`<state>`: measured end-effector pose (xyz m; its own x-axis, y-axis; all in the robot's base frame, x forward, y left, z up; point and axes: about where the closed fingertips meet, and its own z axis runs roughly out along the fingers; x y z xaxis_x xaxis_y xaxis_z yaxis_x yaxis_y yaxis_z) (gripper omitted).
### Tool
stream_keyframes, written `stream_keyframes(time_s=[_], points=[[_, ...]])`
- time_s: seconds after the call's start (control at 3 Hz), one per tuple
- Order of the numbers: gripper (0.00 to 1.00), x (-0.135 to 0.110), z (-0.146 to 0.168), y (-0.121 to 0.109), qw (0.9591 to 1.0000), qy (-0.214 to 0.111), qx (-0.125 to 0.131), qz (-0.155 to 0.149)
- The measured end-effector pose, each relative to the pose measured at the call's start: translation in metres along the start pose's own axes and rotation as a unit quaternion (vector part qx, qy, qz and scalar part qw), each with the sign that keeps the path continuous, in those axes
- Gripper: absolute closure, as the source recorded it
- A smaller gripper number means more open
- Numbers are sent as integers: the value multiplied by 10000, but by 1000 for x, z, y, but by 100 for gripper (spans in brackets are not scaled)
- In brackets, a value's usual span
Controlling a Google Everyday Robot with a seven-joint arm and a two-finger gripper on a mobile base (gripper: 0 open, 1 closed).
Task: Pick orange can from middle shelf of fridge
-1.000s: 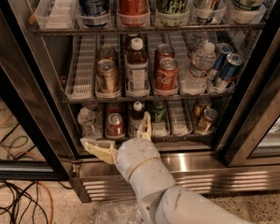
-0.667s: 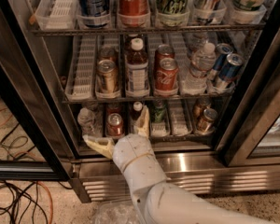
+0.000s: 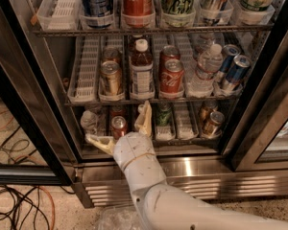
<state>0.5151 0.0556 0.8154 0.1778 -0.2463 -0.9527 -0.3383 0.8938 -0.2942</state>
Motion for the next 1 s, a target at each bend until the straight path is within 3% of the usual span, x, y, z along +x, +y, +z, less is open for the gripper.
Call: stream_keyframes(time_s=[0.33, 0.67, 1.0], points=[[0, 0, -10, -7, 9995, -36, -30, 317], [0, -7, -11, -14, 9965, -233, -146, 787], [0, -7, -11, -14, 9965, -232, -146, 788]])
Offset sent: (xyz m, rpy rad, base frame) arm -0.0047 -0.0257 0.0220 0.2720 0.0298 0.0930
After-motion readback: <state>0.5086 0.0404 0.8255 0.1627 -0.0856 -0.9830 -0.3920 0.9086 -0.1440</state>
